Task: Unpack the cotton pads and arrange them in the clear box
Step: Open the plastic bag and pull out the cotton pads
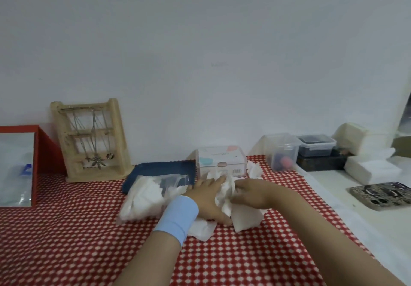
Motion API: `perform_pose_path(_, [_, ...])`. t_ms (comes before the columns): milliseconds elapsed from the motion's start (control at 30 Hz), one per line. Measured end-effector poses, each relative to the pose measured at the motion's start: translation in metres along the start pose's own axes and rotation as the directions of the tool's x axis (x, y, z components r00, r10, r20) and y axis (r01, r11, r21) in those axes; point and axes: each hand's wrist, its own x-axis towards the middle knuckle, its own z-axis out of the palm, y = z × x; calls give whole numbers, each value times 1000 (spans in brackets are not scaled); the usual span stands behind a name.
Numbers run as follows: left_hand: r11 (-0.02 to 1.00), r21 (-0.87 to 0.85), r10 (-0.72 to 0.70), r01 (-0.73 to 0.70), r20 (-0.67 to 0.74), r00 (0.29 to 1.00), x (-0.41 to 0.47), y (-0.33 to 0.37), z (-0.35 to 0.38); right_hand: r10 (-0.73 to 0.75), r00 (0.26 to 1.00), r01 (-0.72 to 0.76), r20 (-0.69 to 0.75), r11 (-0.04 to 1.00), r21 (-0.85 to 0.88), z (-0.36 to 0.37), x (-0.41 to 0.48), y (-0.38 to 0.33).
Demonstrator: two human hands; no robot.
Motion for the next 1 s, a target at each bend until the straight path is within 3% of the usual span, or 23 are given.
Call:
perform_pose_path(100, [994,-103,-52,42,-89,995,13,2,-7,-1,969,54,-248,976,209,-13,6,13])
perform_pose_path(167, [972,-236,-20,-2,-90,996,25,3,-4,48,924,36,-380,977,211,-19,14,25])
perform_pose_path(233, [950,-308,29,-44,-53,998,37,8,5,98,900,-44,-425,990,134,-22,23,34])
perform_pose_path(333, [934,-353,54,-59,-25,998,45,23,19,172,923,-165,-345,985,49,-18,38,41])
perform_pose_path(400, [940,-339,40,-39,-6,999,50,28,20,162,961,-163,-223,987,17,-17,44,43])
perform_pose_path(467, [955,-295,23,-21,4,1000,50,25,13,138,983,-118,-121,980,157,-18,46,45])
perform_pose_path(533, [947,-318,6,-43,-116,993,47,22,6,166,983,-135,-82,944,300,-19,44,43])
perform_pose_path(667, [944,-319,-23,-78,-302,953,43,18,1,208,977,-205,-38,976,68,-26,40,40])
perform_pose_path(867, [958,-281,62,-60,-2,998,48,44,14,231,969,-243,-91,956,-164,-36,15,36])
perform_pose_path(933, [951,-308,39,-41,-12,999,46,47,13,145,978,-169,-147,971,-171,-35,8,27])
perform_pose_path(1000, [945,-325,20,-36,-52,998,38,46,4,53,988,-60,-146,997,-44,-28,5,18])
